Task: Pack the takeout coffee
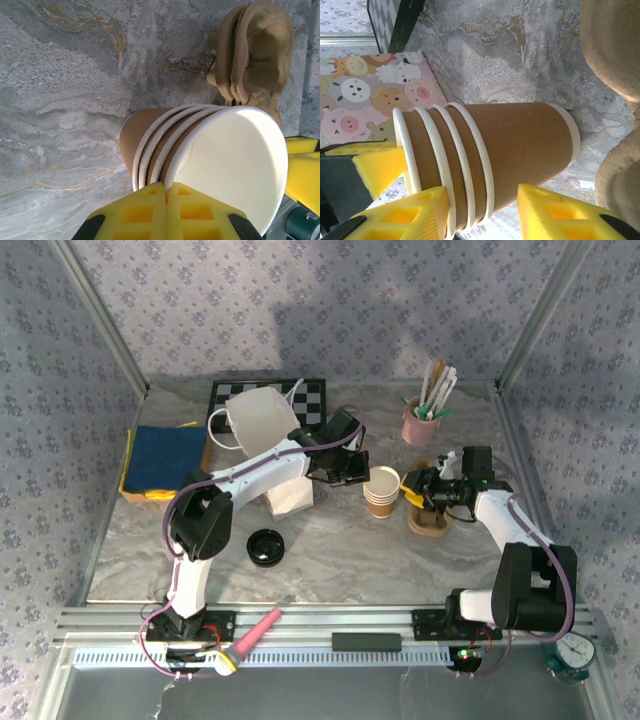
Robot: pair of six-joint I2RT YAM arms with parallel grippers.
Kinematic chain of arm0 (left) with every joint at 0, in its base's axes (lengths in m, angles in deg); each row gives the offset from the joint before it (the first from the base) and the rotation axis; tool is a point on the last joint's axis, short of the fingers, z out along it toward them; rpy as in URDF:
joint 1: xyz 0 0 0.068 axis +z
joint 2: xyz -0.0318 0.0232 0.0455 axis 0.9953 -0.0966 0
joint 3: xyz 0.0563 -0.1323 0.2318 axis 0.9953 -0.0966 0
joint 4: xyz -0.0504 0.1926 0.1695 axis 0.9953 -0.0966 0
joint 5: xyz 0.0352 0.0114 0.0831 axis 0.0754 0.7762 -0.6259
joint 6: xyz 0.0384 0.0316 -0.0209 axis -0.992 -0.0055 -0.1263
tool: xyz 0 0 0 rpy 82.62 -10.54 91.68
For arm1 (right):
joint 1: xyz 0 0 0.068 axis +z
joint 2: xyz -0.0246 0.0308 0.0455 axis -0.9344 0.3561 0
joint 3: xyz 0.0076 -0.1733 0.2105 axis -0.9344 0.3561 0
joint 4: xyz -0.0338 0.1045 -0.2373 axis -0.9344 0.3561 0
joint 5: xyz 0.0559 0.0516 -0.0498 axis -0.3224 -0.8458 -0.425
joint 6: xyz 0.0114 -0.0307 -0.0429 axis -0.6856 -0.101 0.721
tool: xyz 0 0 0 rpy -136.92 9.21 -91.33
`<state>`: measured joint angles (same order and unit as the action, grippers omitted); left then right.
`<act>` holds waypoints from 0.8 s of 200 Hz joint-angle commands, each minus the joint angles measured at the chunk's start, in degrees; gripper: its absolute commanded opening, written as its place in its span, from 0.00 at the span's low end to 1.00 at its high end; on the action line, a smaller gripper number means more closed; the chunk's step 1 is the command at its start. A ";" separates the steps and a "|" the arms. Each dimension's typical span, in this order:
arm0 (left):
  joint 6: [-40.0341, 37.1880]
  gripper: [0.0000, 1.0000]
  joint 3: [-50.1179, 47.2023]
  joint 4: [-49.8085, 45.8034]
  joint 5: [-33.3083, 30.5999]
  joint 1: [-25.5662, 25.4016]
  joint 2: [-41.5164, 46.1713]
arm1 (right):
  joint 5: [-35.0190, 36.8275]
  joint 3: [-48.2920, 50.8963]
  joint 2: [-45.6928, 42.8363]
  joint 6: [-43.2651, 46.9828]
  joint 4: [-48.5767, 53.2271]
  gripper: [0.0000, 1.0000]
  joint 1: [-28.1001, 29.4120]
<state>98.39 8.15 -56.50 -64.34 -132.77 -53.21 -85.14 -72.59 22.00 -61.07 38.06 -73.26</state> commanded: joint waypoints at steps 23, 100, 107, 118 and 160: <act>1.02 0.00 -1.16 2.16 2.73 -0.33 1.44 | -4.00 0.52 0.08 -1.54 -0.44 0.44 0.43; 0.84 0.00 -1.94 2.42 3.09 -0.30 1.08 | -5.71 0.29 2.22 -2.25 -2.56 0.46 2.05; 0.84 0.00 -2.06 2.51 3.17 -0.29 1.10 | -5.52 0.26 2.40 -2.09 -2.45 0.46 2.14; 0.84 0.00 -2.06 2.61 3.18 -0.30 1.09 | -5.57 0.38 2.60 -1.98 -2.29 0.45 2.17; 0.84 0.00 -2.06 2.91 3.58 -0.34 0.90 | -7.79 0.53 4.10 -3.36 -4.23 0.48 2.54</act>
<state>98.54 6.56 -55.95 -64.01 -131.81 -52.99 -90.11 -72.41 24.67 -64.05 32.90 -72.58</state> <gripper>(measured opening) 0.056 0.479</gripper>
